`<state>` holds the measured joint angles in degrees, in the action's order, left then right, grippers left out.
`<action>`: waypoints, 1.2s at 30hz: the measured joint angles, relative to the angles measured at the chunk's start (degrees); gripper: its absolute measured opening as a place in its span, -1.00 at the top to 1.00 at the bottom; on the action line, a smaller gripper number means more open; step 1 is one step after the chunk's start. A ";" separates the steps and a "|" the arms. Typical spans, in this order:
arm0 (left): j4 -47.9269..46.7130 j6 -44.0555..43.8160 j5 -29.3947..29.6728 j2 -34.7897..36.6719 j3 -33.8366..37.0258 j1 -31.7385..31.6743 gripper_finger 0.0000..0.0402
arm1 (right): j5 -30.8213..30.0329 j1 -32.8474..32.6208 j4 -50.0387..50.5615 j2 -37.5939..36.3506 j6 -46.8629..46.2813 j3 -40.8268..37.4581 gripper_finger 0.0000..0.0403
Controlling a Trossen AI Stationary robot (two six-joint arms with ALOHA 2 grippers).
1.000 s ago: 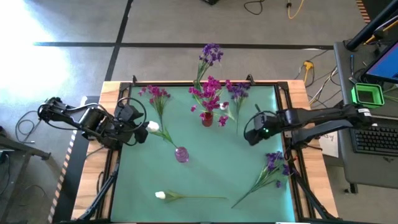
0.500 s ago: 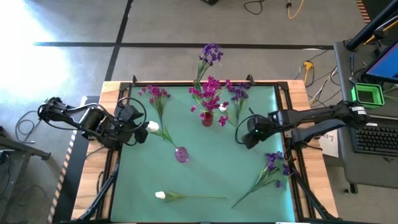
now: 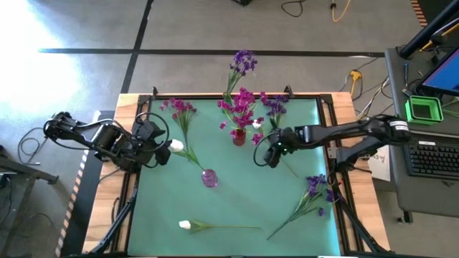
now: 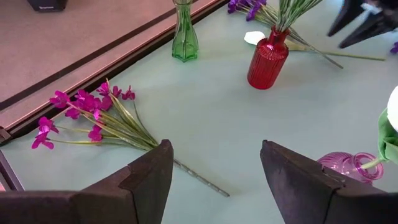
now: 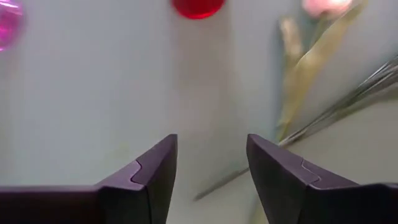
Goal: Sort flowers into vase by color
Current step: Put the top white flower into the purple vase
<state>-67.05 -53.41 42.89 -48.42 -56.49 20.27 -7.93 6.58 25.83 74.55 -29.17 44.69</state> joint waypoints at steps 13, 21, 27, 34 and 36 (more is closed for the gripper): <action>-0.50 0.44 0.00 0.00 0.00 0.00 -0.15 | -8.50 4.31 -10.33 11.83 9.24 -0.02 0.07; -0.77 0.44 0.00 0.00 0.00 -0.01 -0.15 | -8.82 4.58 -8.94 15.42 7.61 -0.09 0.08; -0.87 0.44 0.01 0.00 0.00 0.00 -0.15 | -8.95 4.58 -6.98 16.20 6.53 0.11 0.28; -0.85 0.42 0.00 0.00 0.00 0.00 -0.15 | -9.69 4.60 -2.28 13.91 6.23 -0.18 0.79; -0.83 0.44 0.00 0.00 0.00 0.00 -0.15 | -10.32 4.60 -0.26 12.84 6.33 -0.24 0.90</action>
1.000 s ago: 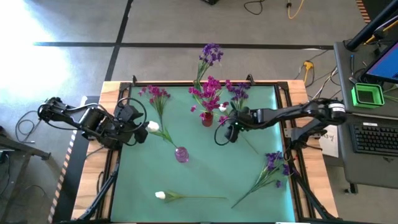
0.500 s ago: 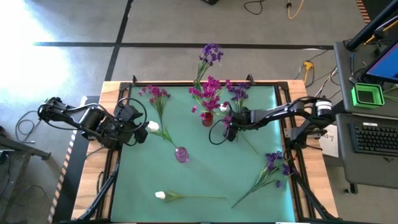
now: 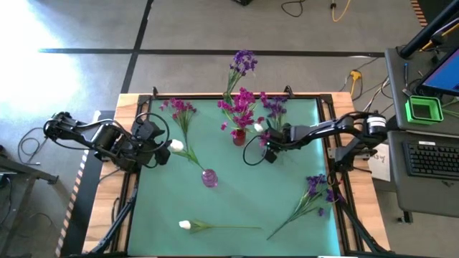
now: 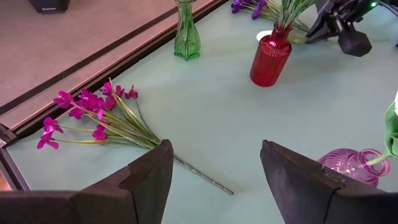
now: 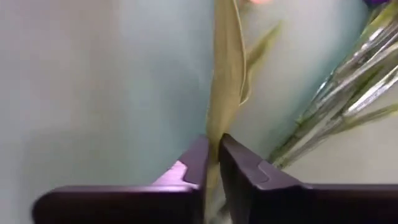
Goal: Sort flowers into vase by color
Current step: Put the top white flower into the purple vase
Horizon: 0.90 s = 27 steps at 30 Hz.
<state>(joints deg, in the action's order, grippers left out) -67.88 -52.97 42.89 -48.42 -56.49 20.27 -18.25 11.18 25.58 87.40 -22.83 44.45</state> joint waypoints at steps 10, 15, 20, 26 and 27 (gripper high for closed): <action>0.13 -0.02 -0.17 0.02 0.00 0.00 -0.15 | -0.77 -0.54 4.68 -9.72 1.50 0.00 0.91; -0.13 -0.05 -3.83 0.67 0.00 -0.02 -0.15 | 2.11 -2.81 6.78 -14.83 3.84 -0.07 0.91; -1.06 -0.07 -9.43 1.66 0.00 0.02 -0.15 | 3.86 -6.16 9.05 -17.80 6.56 -0.13 0.91; -3.08 -0.70 -9.91 3.12 0.00 0.02 -0.15 | 3.82 -10.02 8.78 -19.18 7.27 -0.13 0.91; -3.23 -0.72 -10.11 3.45 0.00 0.02 -0.15 | 3.87 -10.66 8.53 -19.30 7.27 -0.13 0.91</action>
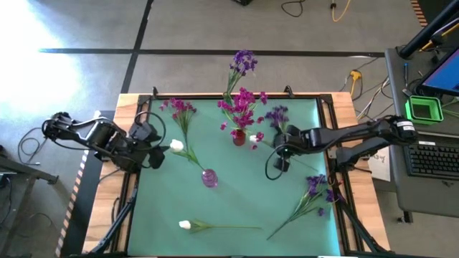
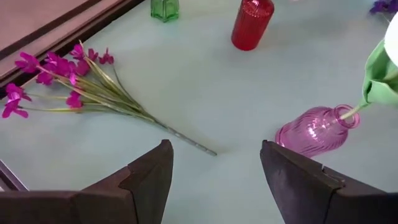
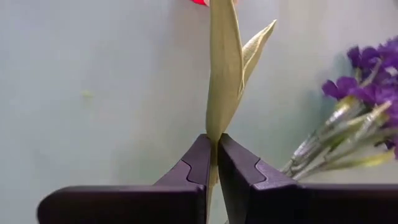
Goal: Sort flowers into vase by color
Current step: Put the top white flower into the purple vase
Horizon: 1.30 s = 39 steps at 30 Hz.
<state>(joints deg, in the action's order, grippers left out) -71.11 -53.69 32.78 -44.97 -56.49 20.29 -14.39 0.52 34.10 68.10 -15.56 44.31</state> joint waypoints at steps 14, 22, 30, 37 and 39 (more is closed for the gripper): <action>0.00 0.02 -0.33 3.09 0.00 -0.04 -0.15 | 1.14 -6.17 -5.41 -1.54 2.99 0.00 0.91; -0.02 0.02 -0.29 3.24 0.00 -0.04 -0.15 | 6.01 -8.78 -14.77 -8.43 4.32 0.00 0.91; -0.07 0.03 1.31 3.26 0.00 -0.04 -0.15 | 16.41 -8.99 -29.24 -10.10 7.84 0.00 0.91; -0.04 0.03 1.31 3.28 0.00 -0.04 -0.15 | 16.03 -9.04 -49.16 -5.41 15.24 0.00 0.91; -0.04 0.02 1.32 3.28 0.00 -0.04 -0.15 | 15.91 -9.04 -55.55 -3.11 17.52 0.02 0.91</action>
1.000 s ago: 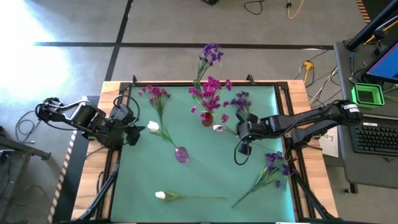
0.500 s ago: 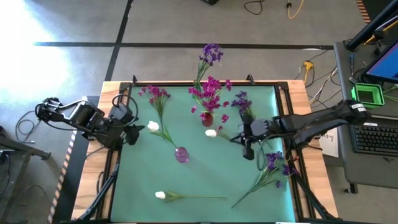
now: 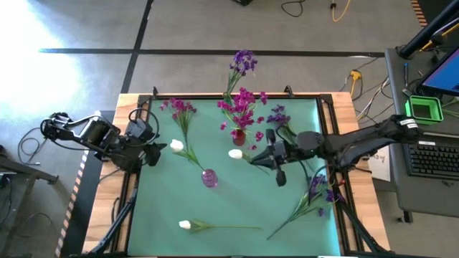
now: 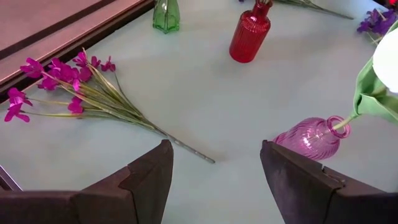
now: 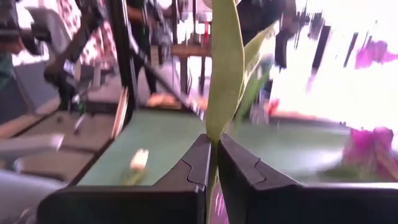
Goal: Sort flowers into vase by color
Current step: Put the top white flower into the purple vase
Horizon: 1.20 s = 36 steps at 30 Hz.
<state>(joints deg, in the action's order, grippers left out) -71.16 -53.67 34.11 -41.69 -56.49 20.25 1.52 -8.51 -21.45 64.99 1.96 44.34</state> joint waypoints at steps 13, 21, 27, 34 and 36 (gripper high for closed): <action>0.02 0.00 1.49 0.00 0.00 0.00 -0.15 | 0.53 -0.72 -36.45 17.14 5.72 0.00 0.91; 0.01 0.07 1.49 0.00 0.00 0.00 -0.15 | -0.06 -0.74 -56.82 24.88 6.77 0.00 0.91; 0.02 0.44 1.49 0.00 0.00 0.00 -0.15 | -0.17 -0.74 -63.79 28.67 7.89 2.15 0.91; 0.00 0.44 1.49 0.00 0.00 0.00 -0.15 | -0.17 -0.74 -64.29 31.75 7.65 6.49 0.91; 0.00 0.44 1.49 -0.03 0.00 0.00 -0.15 | -0.19 -0.74 -64.54 32.99 7.71 8.00 0.91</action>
<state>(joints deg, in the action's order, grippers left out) -71.16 -53.23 35.59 -41.72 -56.49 20.25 1.33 -9.26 -85.99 97.98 9.67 52.34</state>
